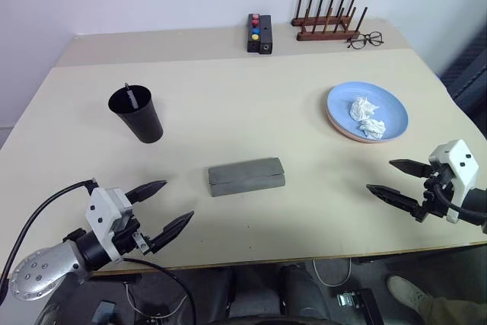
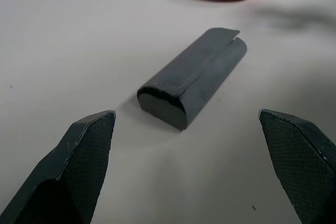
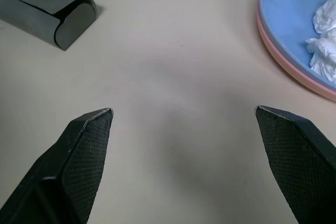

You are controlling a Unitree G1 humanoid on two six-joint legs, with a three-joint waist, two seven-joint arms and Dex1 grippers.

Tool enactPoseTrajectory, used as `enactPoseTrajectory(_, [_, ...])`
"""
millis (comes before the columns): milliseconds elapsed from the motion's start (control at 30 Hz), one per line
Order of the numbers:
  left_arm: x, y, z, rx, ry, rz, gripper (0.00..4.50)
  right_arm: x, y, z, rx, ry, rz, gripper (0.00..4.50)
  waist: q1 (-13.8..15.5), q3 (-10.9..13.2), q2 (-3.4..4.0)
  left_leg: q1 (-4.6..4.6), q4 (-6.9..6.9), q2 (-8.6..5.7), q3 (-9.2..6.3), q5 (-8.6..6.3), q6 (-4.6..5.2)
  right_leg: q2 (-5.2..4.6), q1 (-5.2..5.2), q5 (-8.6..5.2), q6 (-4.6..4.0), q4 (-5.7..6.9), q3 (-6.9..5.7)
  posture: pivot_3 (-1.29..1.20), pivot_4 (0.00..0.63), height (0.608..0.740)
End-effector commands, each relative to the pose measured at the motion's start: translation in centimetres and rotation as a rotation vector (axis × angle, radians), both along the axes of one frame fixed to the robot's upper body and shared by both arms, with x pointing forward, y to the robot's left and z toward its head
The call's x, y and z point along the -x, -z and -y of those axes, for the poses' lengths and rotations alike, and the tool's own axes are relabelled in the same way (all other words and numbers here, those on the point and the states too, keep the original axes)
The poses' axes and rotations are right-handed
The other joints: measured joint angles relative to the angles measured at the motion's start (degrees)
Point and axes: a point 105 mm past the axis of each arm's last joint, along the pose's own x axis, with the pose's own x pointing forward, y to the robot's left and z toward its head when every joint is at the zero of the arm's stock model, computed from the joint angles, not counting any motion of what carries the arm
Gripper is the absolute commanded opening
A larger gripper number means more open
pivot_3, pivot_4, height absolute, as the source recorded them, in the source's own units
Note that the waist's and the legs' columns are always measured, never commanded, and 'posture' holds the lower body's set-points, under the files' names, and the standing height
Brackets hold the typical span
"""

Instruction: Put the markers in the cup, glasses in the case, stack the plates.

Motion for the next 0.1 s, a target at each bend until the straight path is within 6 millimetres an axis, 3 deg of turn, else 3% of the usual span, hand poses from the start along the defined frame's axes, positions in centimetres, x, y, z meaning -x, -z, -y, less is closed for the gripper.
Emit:
enactPoseTrajectory(33, [-0.07, -1.19, -0.04, -0.006, 0.008, 0.044, 4.5, -0.11, -1.07, -0.76, -0.011, -0.018, 0.049, 4.41, -0.01, 0.0, 0.0, 0.0, 0.0, 0.0, 0.0, 0.0, 0.0, 0.0, 0.0, 0.0, 0.0, 0.0, 0.0, 0.0, 0.15, 0.74])
enactPoseTrajectory(100, [-0.19, -1.09, -0.17, -0.006, 0.005, 0.045, 4.5, -0.19, -1.01, -0.98, -0.018, -0.025, 0.056, 4.41, -0.01, 0.0, 0.0, 0.0, 0.0, 0.0, 0.0, 0.0, 0.0, 0.0, 0.01, 0.0, 0.0, -0.02, 0.0, 0.0, 0.15, 0.74])
